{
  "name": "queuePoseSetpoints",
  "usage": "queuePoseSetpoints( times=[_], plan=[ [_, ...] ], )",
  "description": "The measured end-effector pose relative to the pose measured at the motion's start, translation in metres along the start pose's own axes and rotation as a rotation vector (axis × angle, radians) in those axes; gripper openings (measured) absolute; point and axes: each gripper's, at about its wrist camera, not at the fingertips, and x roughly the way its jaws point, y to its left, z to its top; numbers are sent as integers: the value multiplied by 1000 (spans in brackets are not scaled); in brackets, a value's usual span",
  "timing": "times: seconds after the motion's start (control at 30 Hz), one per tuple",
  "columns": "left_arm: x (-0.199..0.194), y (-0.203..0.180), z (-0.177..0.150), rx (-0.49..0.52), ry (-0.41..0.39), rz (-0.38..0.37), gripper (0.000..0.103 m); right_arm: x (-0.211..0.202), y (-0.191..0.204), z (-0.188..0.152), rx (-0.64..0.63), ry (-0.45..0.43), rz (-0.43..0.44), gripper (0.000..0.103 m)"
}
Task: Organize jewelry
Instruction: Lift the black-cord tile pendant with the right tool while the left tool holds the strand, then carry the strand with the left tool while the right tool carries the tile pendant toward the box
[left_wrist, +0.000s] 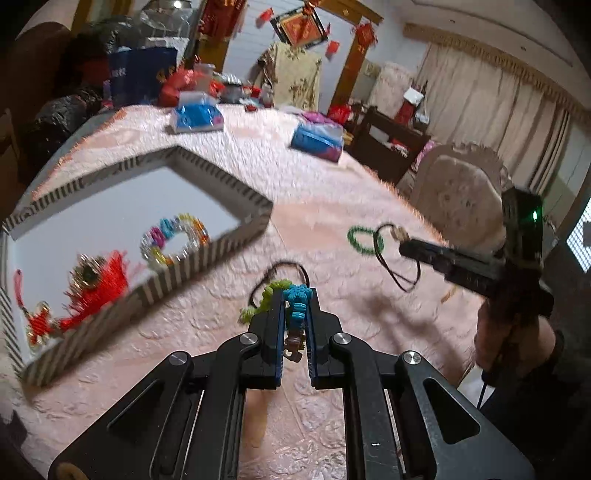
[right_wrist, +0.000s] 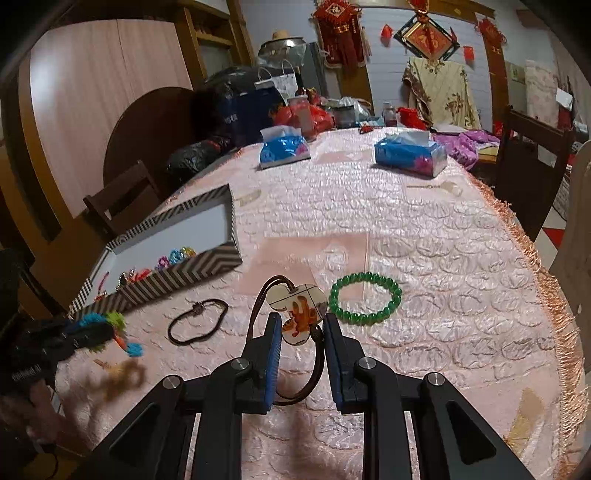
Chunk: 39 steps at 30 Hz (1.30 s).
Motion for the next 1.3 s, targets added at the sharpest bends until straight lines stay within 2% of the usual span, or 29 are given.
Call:
queuePoseSetpoints(
  times=[0.07, 0.17, 0.5, 0.7, 0.93, 1.03, 1.2, 1.3],
  plan=[
    [-5, 0, 7, -8, -9, 5, 8, -4, 3, 1, -5, -4, -7, 22],
    [-9, -3, 12, 6, -18, 51, 8, -11, 8, 1, -14, -10, -7, 22],
    [-23, -2, 9, -69, -21, 148, 8, -36, 26, -12, -28, -47, -14, 22],
    [-38, -3, 9, -75, -18, 204, 8, -46, 43, -16, -26, -77, 9, 22],
    [-39, 18, 9, -154, 16, 242, 8, -42, 67, -10, -26, -74, 21, 22],
    [-40, 22, 11, -154, 17, 268, 8, -40, 77, -2, -52, -88, -22, 22],
    [-41, 20, 18, -154, 9, 315, 8, -24, 83, 13, -11, -109, -8, 22],
    [-41, 15, 20, -145, 7, 350, 8, -14, 90, 15, -28, -113, -10, 22]
  ],
)
